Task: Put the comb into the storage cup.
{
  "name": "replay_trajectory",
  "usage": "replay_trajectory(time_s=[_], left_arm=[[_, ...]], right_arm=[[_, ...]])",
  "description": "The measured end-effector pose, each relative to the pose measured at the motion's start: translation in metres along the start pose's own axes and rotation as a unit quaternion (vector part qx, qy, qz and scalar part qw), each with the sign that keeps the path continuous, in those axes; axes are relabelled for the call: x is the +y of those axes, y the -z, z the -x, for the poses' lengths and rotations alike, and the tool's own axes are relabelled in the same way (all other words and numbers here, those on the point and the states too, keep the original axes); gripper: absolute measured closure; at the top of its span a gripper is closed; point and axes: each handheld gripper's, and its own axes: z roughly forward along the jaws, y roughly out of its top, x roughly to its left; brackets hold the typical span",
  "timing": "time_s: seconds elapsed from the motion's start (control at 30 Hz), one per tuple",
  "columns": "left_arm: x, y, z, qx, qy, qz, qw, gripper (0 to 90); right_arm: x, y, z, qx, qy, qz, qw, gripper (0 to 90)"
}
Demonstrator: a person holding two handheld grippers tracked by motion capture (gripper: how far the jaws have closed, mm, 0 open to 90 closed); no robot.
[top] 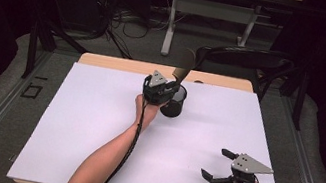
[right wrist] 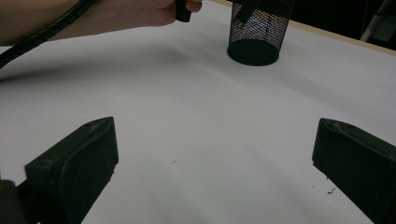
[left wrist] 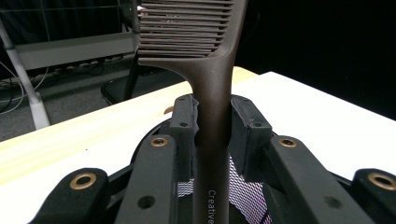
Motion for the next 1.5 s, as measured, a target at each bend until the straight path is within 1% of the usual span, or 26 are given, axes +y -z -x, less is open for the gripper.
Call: replay_trajectory(time_s=[0.1, 0.13, 0.2, 0.23, 0.43, 0.53, 0.57, 0.63, 0.7, 0.73, 0.8, 0.83, 0.93, 0.97, 1.0, 1.03, 1.1, 1.13, 1.17, 1.2, 1.27, 1.3, 1.33, 1.43, 1.5], left_arm=[[0.000, 0.000, 0.001, -0.001, -0.002, -0.002, 1.0000, 72.4], [0.000, 0.000, 0.002, 0.005, -0.002, -0.001, 1.0000, 72.4], [0.000, 0.000, 0.002, 0.005, -0.003, -0.002, 1.0000, 72.4], [0.000, 0.000, 0.001, 0.000, -0.003, -0.002, 1.0000, 72.4], [-0.002, -0.002, 0.001, -0.001, -0.002, -0.005, 1.0000, 72.4], [-0.004, -0.002, 0.001, 0.002, -0.003, -0.007, 1.0000, 72.3], [-0.004, -0.002, 0.002, 0.008, -0.003, -0.007, 0.9999, 72.3], [-0.004, -0.002, 0.001, 0.003, -0.006, -0.010, 0.9999, 72.0], [-0.004, -0.001, 0.002, 0.006, -0.010, -0.009, 0.9999, 71.3], [-0.004, 0.000, 0.002, 0.005, -0.012, -0.006, 0.9999, 69.7], [-0.002, 0.003, 0.002, 0.005, -0.016, -0.003, 0.9999, 59.7], [-0.001, 0.004, 0.002, 0.003, -0.016, 0.000, 0.9999, 57.6], [0.002, 0.011, 0.001, 0.006, -0.015, 0.003, 0.9999, 45.7], [0.002, 0.013, 0.001, 0.004, -0.019, 0.005, 0.9998, 43.0], [0.002, 0.015, 0.002, 0.009, -0.025, 0.005, 0.9996, 41.0], [0.003, 0.018, 0.002, 0.004, -0.030, -0.001, 0.9995, 38.4], [0.004, 0.022, 0.002, 0.004, -0.039, -0.007, 0.9992, 34.8], [0.005, 0.025, 0.001, 0.000, -0.041, -0.009, 0.9991, 33.2], [0.006, 0.027, 0.001, -0.001, -0.041, -0.013, 0.9991, 30.1], [0.007, 0.029, 0.001, -0.001, -0.045, -0.018, 0.9988, 26.4], [0.009, 0.033, 0.001, -0.006, -0.047, -0.023, 0.9986, 21.4], [0.009, 0.035, 0.000, -0.006, -0.050, -0.028, 0.9983, 19.8], [0.010, 0.037, 0.000, -0.010, -0.047, -0.032, 0.9983, 17.3], [0.011, 0.044, -0.001, -0.016, -0.047, -0.045, 0.9978, 13.8], [0.011, 0.049, -0.001, -0.014, -0.052, -0.053, 0.9971, 11.0]], right_arm=[[0.000, 0.000, 0.000, 0.001, -0.001, 0.000, 1.0000, 0.0], [0.000, 0.000, 0.000, 0.001, -0.001, 0.000, 1.0000, 0.0], [0.000, 0.000, 0.000, 0.001, -0.001, 0.001, 1.0000, 0.0], [0.000, 0.000, 0.000, 0.001, -0.001, 0.001, 1.0000, 0.0], [0.000, 0.000, 0.000, 0.001, 0.000, 0.000, 1.0000, 0.0], [0.000, 0.000, 0.000, 0.001, 0.000, 0.000, 1.0000, 0.0], [0.000, 0.000, 0.000, 0.001, 0.000, 0.000, 1.0000, 0.0], [0.000, 0.000, 0.000, 0.000, 0.001, 0.000, 1.0000, 0.0], [0.000, 0.000, 0.000, 0.001, 0.001, -0.001, 1.0000, 0.0], [0.000, 0.000, 0.000, 0.000, 0.002, 0.001, 1.0000, 0.0], [0.000, 0.001, 0.000, -0.001, -0.001, 0.002, 1.0000, 0.0], [0.000, 0.001, 0.000, -0.001, -0.002, 0.003, 1.0000, 0.0], [0.000, 0.001, 0.000, 0.000, -0.001, 0.001, 1.0000, 0.0], [0.000, 0.001, 0.000, 0.001, 0.001, 0.000, 1.0000, 0.0], [0.000, 0.001, 0.000, 0.001, 0.001, 0.001, 1.0000, 0.0], [0.000, 0.000, 0.000, 0.001, 0.001, 0.001, 1.0000, 0.0], [0.000, 0.000, 0.000, 0.002, 0.000, 0.000, 1.0000, 0.0], [0.000, 0.000, 0.000, 0.001, 0.000, 0.000, 1.0000, 0.0], [0.000, 0.000, 0.000, 0.001, 0.000, 0.000, 1.0000, 0.0], [0.000, 0.000, 0.000, 0.001, -0.001, 0.000, 1.0000, 0.0], [0.000, 0.000, 0.000, 0.001, -0.001, 0.000, 1.0000, 0.0], [0.000, 0.000, 0.000, 0.000, 0.000, 0.000, 1.0000, 0.0], [0.000, 0.000, 0.000, 0.000, 0.000, 0.000, 1.0000, 0.0], [0.000, 0.000, 0.000, 0.000, -0.001, -0.001, 1.0000, 0.0], [0.000, 0.000, 0.000, 0.000, -0.001, -0.001, 1.0000, 0.0]])
